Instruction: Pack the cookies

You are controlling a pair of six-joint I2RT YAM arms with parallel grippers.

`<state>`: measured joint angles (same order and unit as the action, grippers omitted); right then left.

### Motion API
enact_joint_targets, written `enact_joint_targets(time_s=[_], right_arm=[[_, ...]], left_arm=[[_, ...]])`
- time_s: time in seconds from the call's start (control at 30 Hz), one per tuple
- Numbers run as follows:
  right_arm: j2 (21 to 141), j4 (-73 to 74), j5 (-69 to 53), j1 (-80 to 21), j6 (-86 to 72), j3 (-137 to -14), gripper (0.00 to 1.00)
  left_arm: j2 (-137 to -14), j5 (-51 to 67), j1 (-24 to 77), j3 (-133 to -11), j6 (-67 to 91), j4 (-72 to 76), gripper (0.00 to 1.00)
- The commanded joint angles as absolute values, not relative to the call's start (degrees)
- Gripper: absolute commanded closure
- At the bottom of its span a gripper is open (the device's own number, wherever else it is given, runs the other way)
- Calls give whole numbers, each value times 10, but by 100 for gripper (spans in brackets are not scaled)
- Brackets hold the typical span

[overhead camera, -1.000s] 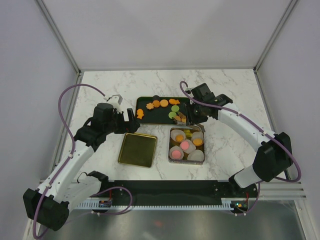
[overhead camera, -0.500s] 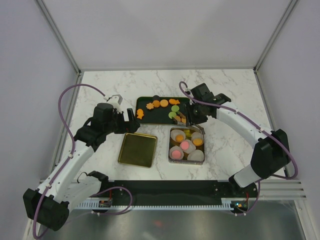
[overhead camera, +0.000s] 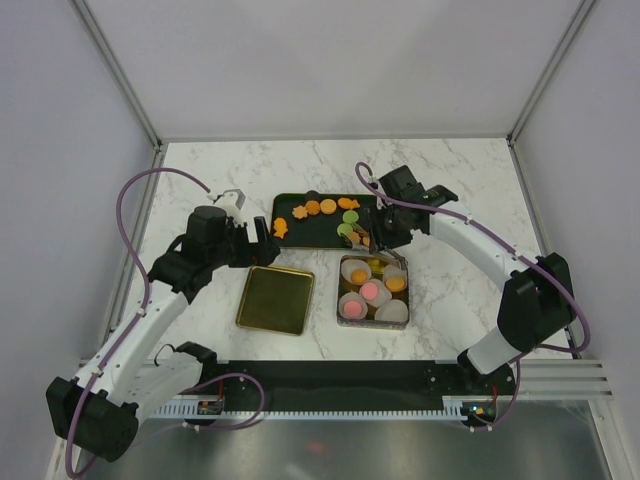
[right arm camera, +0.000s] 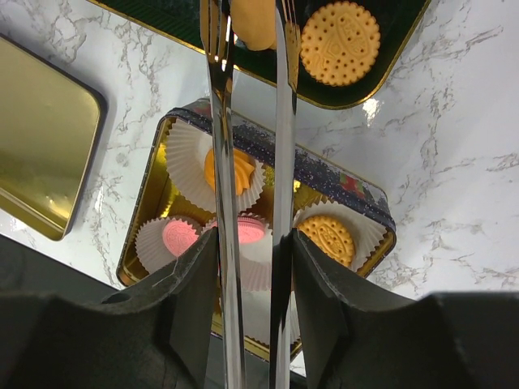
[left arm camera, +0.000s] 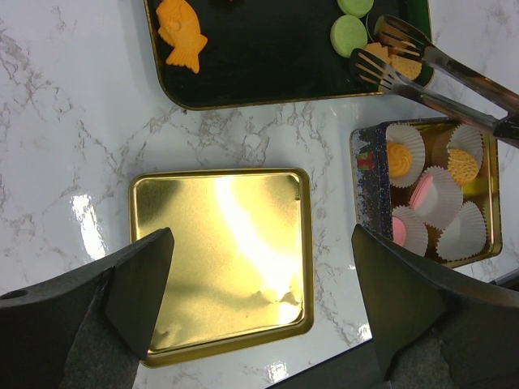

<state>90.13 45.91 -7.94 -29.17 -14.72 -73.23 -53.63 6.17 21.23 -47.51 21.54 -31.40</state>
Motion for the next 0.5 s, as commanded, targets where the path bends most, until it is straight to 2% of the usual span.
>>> enact_joint_targets(time_s=[0.0,0.47], right_arm=[[907,447,-86,-290,-140,-757,52],[901,458,-70,-289,-142,-795,61]], left_arm=[[-533,66,208,-482,205,-310,0],[-532,66,208,-481,205,-310,0]])
